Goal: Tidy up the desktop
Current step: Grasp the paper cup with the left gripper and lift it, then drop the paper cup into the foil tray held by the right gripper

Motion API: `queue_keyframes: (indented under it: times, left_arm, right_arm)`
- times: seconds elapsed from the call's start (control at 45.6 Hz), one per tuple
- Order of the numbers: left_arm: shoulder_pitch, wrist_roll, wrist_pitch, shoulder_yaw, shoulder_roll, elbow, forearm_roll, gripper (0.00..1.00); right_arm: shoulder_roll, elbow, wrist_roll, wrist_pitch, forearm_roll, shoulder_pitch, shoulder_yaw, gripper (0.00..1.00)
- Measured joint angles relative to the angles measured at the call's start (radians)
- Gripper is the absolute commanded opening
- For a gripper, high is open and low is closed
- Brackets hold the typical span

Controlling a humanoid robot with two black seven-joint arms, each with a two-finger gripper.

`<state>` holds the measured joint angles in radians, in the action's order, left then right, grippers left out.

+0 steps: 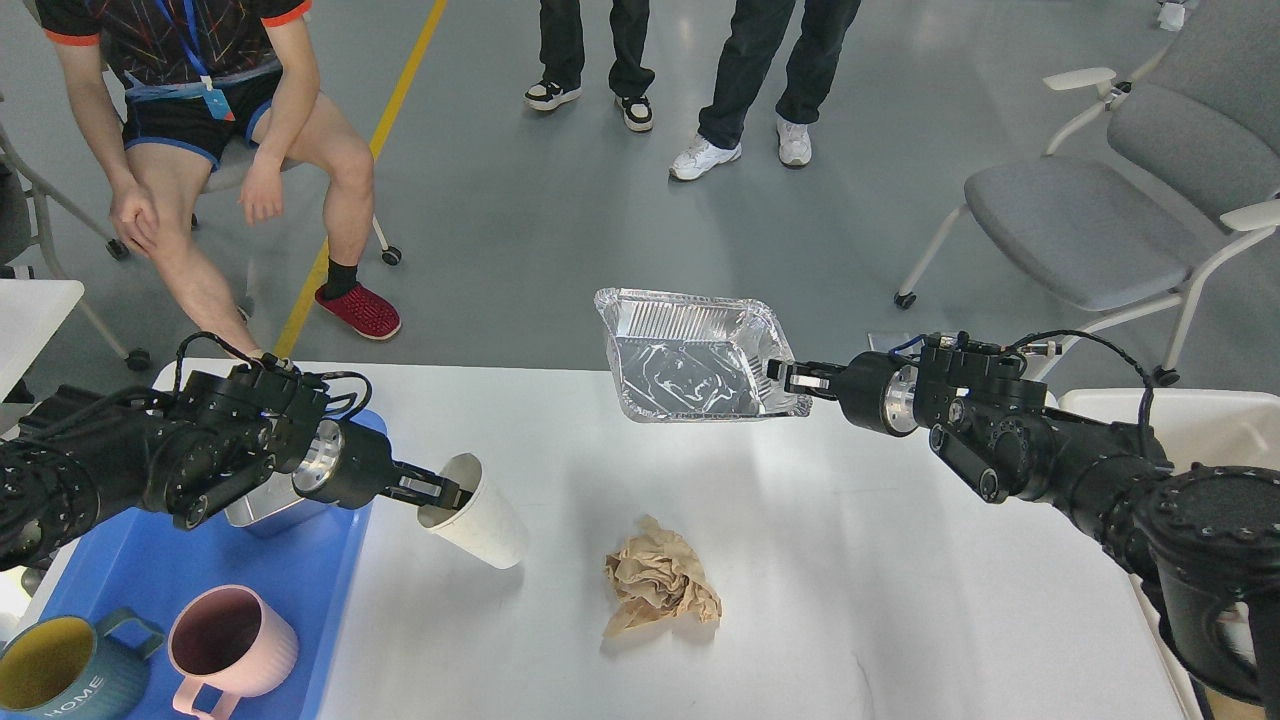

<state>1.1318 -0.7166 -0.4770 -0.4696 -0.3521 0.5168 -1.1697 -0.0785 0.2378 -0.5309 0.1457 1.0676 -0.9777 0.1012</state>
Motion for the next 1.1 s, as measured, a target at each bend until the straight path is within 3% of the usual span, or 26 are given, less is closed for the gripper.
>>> queue_keyframes:
  times: [0.176, 0.417, 0.746, 0.9, 1.097]
  left_arm:
    - [0.115, -0.003, -0.062, -0.020, -0.050, 0.064, -0.002, 0.01]
    - [0.382, -0.001, -0.115, -0.158, -0.175, 0.288, -0.002, 0.01]
    - [0.741, 0.000, -0.330, -0.183, -0.341, 0.455, -0.035, 0.01]
    - [0.824, -0.002, -0.370, -0.181, -0.378, 0.473, -0.043, 0.02]
    - [0.837, 0.001, -0.369, -0.181, -0.395, 0.476, -0.045, 0.02]
  right_arm:
    - [0.000, -0.005, 0.000, 0.000, 0.000, 0.002, 0.000, 0.00]
    - [0.000, -0.010, 0.000, 0.000, 0.000, 0.005, 0.000, 0.00]
    - [0.000, -0.027, -0.001, 0.000, 0.000, 0.005, -0.001, 0.00]
    - [0.000, -0.027, -0.001, 0.000, 0.000, 0.002, -0.002, 0.00]
    - [0.001, -0.026, -0.001, 0.001, 0.000, -0.001, -0.002, 0.00]
